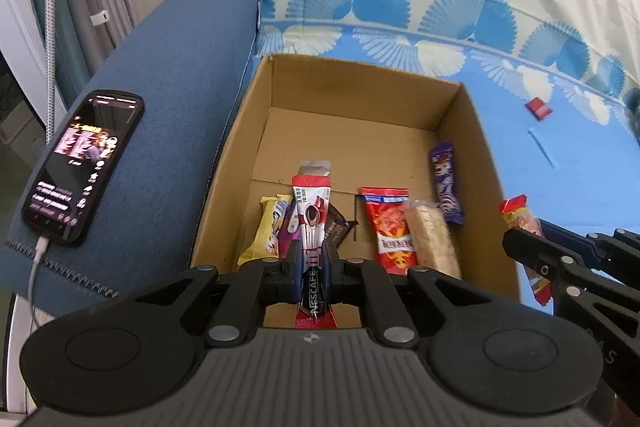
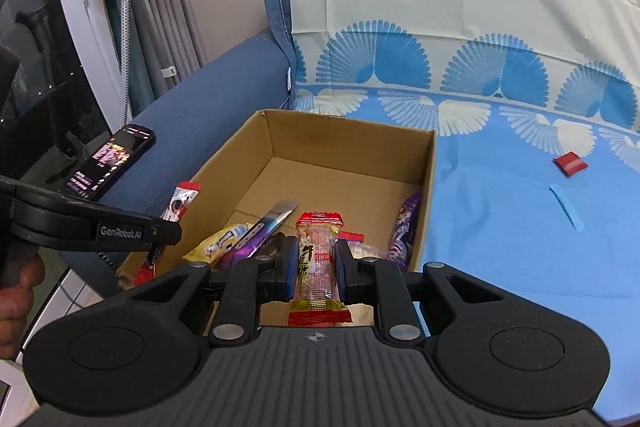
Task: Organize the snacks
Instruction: 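Open both tools to drop the Nescafé stick and red candy into the box, then withdraw both tools from the box toward the remaining snacks on the sheet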
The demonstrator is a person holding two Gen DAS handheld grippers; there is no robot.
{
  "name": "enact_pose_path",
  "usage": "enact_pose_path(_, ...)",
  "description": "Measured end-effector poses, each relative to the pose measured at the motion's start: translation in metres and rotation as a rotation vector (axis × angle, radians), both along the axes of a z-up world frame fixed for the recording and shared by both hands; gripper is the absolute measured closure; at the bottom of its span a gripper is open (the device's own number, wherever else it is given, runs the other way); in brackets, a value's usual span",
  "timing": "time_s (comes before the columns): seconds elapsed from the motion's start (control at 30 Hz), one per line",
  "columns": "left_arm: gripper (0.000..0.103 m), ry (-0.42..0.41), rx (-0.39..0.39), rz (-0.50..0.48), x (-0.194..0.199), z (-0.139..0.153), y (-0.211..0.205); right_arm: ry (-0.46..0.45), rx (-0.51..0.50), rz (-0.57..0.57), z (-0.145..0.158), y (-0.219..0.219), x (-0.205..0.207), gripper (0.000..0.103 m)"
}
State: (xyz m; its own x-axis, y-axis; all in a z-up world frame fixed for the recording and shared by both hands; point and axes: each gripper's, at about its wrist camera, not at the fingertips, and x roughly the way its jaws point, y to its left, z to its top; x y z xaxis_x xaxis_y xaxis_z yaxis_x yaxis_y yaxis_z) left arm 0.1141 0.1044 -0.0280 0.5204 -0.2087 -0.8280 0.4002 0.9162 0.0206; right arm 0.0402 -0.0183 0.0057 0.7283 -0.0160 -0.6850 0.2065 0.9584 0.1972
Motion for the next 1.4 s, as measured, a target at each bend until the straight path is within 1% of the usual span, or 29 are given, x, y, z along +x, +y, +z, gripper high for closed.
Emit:
enact_pose_path(0.23,0.093,0.028,0.038,-0.005,0.031,-0.025,-0.013,0.037,0.031,-0.001,-0.023,-0.011,0.035,0.083)
enact_pose_path(0.53,0.092,0.063,0.093,-0.01,0.059,-0.056,-0.027,0.092,0.052,-0.012,-0.052,-0.023,0.063,0.083)
enact_pose_path(0.6,0.09,0.069,0.1,-0.01,0.063,-0.061,-0.029,0.099,0.056,-0.013,-0.056,-0.025,0.068,0.083)
enact_pose_path(0.63,0.086,0.064,0.105,-0.008,0.064,-0.063,-0.029,0.101,0.063,-0.013,-0.058,-0.026,0.07,0.082)
enact_pose_path(0.67,0.067,0.062,0.109,-0.011,0.065,-0.063,-0.03,0.099,0.076,-0.012,-0.059,-0.028,0.073,0.082)
enact_pose_path(0.7,0.032,0.057,0.117,-0.008,0.066,-0.063,-0.03,0.094,0.084,-0.019,-0.06,-0.03,0.075,0.074)
enact_pose_path(0.73,0.015,0.045,0.118,0.004,0.066,-0.061,-0.03,0.09,0.086,-0.032,-0.059,-0.032,0.076,0.058)
enact_pose_path(0.77,0.0,0.023,0.115,0.022,0.065,-0.058,-0.028,0.079,0.08,-0.046,-0.057,-0.033,0.077,0.05)
enact_pose_path(0.8,0.0,-0.003,0.106,0.036,0.062,-0.054,-0.026,0.062,0.068,-0.062,-0.054,-0.035,0.076,0.038)
enact_pose_path(0.83,0.0,-0.013,0.109,0.037,0.059,-0.051,-0.024,0.05,0.056,-0.078,-0.051,-0.036,0.074,0.031)
enact_pose_path(0.87,0.0,-0.012,0.118,0.032,0.058,-0.05,-0.024,0.042,0.045,-0.086,-0.049,-0.037,0.072,0.029)
enact_pose_path(0.93,0.0,-0.003,0.145,0.034,0.052,-0.049,-0.022,0.044,0.033,-0.092,-0.045,-0.036,0.065,0.02)
enact_pose_path(1.07,0.0,0.016,0.161,0.041,0.032,-0.044,-0.015,0.091,0.064,-0.074,-0.044,-0.028,0.042,0.014)
enact_pose_path(1.13,0.0,0.028,0.167,0.042,0.019,-0.04,-0.012,0.112,0.068,-0.066,-0.041,-0.019,0.025,0.008)
enact_pose_path(1.23,0.0,0.032,0.168,0.048,-0.007,-0.032,-0.002,0.114,0.06,-0.066,-0.033,-0.007,0.001,0.003)
enact_pose_path(1.4,0.0,0.028,0.161,0.044,-0.048,-0.018,0.012,0.102,0.045,-0.076,-0.018,0.011,-0.031,0.002)
